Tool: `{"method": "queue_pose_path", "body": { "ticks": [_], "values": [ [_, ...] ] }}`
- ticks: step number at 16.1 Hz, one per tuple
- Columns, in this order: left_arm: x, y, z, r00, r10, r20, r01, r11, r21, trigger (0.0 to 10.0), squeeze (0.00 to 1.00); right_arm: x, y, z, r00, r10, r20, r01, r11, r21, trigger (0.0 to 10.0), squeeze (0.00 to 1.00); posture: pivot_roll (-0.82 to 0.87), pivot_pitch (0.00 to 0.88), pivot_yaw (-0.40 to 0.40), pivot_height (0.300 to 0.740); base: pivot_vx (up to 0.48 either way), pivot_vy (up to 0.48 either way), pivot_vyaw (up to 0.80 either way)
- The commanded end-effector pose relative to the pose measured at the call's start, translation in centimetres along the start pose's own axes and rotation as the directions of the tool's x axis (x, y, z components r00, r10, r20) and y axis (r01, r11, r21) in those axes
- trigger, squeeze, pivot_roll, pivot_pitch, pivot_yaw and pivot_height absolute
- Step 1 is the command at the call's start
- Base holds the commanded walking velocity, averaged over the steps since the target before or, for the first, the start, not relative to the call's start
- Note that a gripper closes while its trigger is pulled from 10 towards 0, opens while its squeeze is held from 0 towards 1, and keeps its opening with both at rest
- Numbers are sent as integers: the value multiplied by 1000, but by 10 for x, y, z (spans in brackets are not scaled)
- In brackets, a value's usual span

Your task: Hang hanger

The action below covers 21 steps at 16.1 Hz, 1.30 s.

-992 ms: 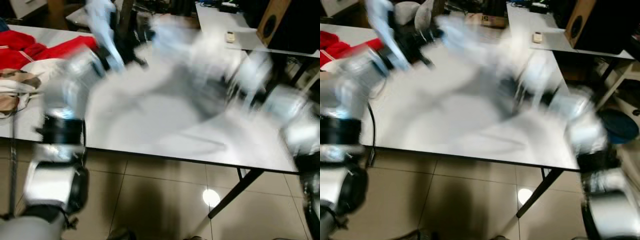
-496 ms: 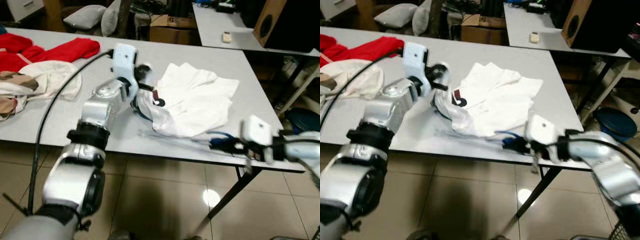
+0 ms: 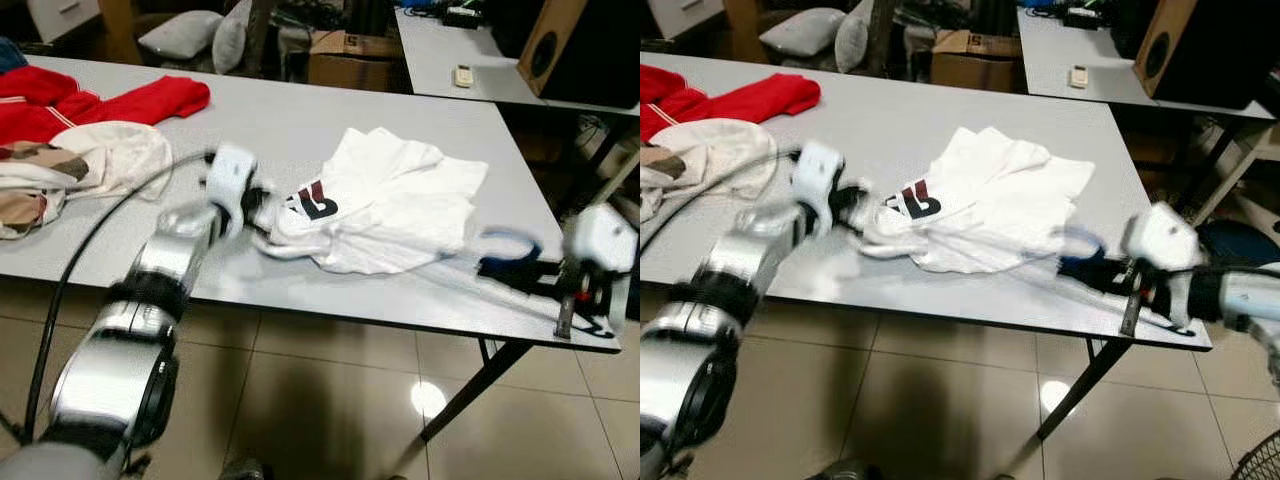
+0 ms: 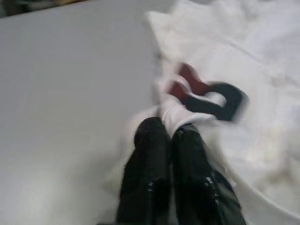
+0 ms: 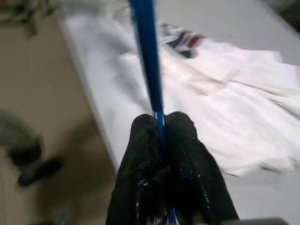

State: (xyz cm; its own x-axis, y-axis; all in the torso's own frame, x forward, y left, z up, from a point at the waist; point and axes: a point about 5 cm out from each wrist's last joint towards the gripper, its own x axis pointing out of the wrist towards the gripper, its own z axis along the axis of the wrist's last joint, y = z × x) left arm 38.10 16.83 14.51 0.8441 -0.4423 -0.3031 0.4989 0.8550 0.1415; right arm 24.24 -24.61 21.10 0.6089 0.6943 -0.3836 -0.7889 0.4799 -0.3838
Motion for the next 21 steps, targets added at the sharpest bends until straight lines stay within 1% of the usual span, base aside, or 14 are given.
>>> {"method": "queue_pose_path", "body": {
  "ticks": [1, 4, 6, 8, 10, 11, 13, 14, 15, 16, 17, 19, 20, 21],
  "values": [
    [-4, -2, 11, 998, -46, 46, 45, 999, 29, 10000, 1000, 4, -1, 2, 997, -83, 10, 82, 995, 50, 10000, 0, -49, 0, 22, 740, 0, 0, 0],
    [-32, 11, 25, 982, -6, 191, -1, 999, 37, 10000, 1000, 25, 2, -5, 963, -271, 3, 263, 938, 225, 10000, 0, -22, 0, 7, 740, 0, 0, 0],
    [-55, 20, 43, 953, 36, 299, -37, 999, 0, 10000, 1000, 41, 10, -6, 941, -338, 21, 298, 856, 422, 10000, 0, 6, 0, 9, 740, 0, 0, 0],
    [-75, 17, 56, 924, 82, 373, -84, 996, -11, 10000, 1000, 49, 14, -9, 890, -455, -46, 412, 755, 510, 10000, 0, 10, 0, 13, 740, 0, 0, 0],
    [-85, 15, 58, 919, 102, 380, -106, 994, -10, 10000, 1000, 55, 23, -9, 879, -472, -71, 431, 721, 543, 10000, 0, 7, 0, 12, 740, 0, 0, 0],
    [-91, 13, 60, 918, 110, 381, -113, 993, -13, 10000, 1000, 57, 26, -7, 857, -503, -111, 471, 680, 561, 10000, 0, 2, 0, 12, 740, 0, 0, 0],
    [-94, 9, 62, 905, 187, 381, -189, 981, -33, 10000, 1000, 59, 25, 3, 803, -591, -78, 499, 595, 630, 10000, 0, -5, 0, 8, 740, 0, 0, 0],
    [-91, 5, 56, 915, 247, 319, -250, 968, -32, 10000, 1000, 62, 28, 8, 788, -610, -76, 518, 592, 617, 10000, 0, -13, 0, 10, 740, 0, 0, 0],
    [-90, 1, 54, 916, 261, 306, -262, 964, -38, 10000, 1000, 64, 30, 10, 792, -606, -75, 511, 590, 626, 10000, 0, -12, 0, 10, 740, 0, 0, 0],
    [-88, -5, 51, 908, 276, 316, -283, 959, -25, 10000, 1000, 66, 33, 11, 777, -624, -82, 540, 593, 597, 10000, 0, -7, 0, 9, 740, 0, 0, 0],
    [-83, -28, 39, 922, 238, 304, -255, 967, 16, 10000, 12, 69, 40, 7, 729, -675, -114, 597, 545, 589, 10000, 0, 1, 0, 12, 740, 0, 0, 0],
    [-81, -40, 24, 933, 230, 277, -231, 973, -30, 10000, 0, 72, 48, 4, 733, -669, -123, 607, 561, 563, 10000, 0, 1, 0, 12, 740, 0, 0, 0],
    [-81, -50, 9, 938, 247, 242, -241, 969, -57, 10000, 0, 73, 55, 1, 738, -660, -139, 610, 565, 556, 10000, 0, -1, 0, 10, 740, 0, 341, 0],
    [-81, -58, 0, 943, 249, 223, -244, 969, -49, 10000, 0, 74, 58, 0, 733, -666, -142, 609, 547, 575, 10000, 0, -6, 0, 12, 740, 0, 480, 0]
  ]
}}
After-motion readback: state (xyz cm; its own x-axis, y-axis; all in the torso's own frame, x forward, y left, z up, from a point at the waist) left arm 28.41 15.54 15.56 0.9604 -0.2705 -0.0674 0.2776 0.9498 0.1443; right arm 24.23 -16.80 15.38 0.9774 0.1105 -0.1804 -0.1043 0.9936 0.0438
